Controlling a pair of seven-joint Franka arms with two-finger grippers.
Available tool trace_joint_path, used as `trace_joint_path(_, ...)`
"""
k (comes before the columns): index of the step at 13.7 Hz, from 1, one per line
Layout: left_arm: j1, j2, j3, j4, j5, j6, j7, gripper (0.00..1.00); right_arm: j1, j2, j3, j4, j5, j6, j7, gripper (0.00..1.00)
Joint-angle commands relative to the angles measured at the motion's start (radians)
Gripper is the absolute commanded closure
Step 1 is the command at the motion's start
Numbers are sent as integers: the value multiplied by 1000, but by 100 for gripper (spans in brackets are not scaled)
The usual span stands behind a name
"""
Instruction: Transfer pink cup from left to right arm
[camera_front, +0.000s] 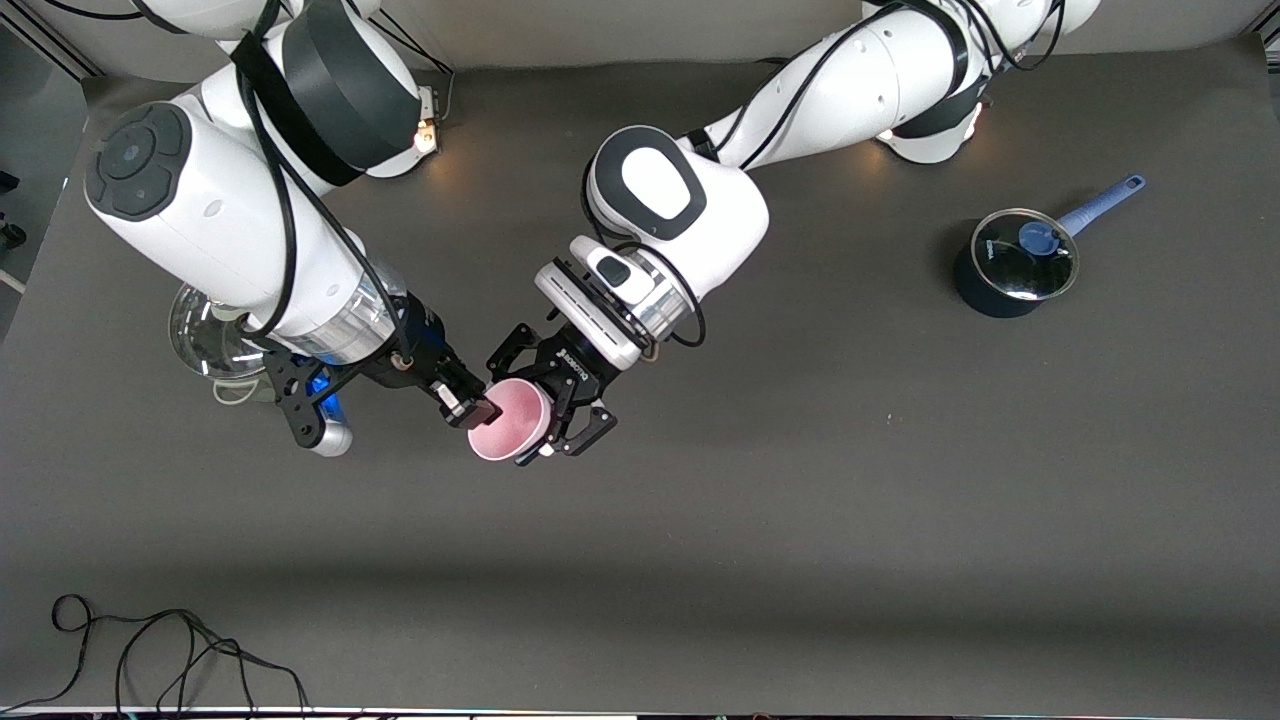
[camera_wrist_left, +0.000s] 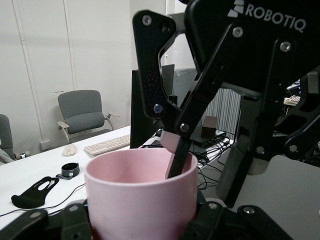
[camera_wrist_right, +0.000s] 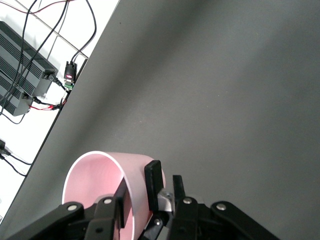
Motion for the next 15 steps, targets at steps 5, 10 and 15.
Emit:
trace_joint_path(5, -19, -16, 19, 9, 5, 24, -25, 100, 10, 15, 0, 55, -39, -51, 3, 69)
trace_joint_path(10, -45, -29, 126, 7, 45, 23, -111, 0, 10, 12, -2, 57, -42, -56, 3, 100)
trace_joint_path(15, -47, -31, 146, 6, 59, 23, -130, 0, 13, 11, 6, 57, -68, -57, 3, 100)
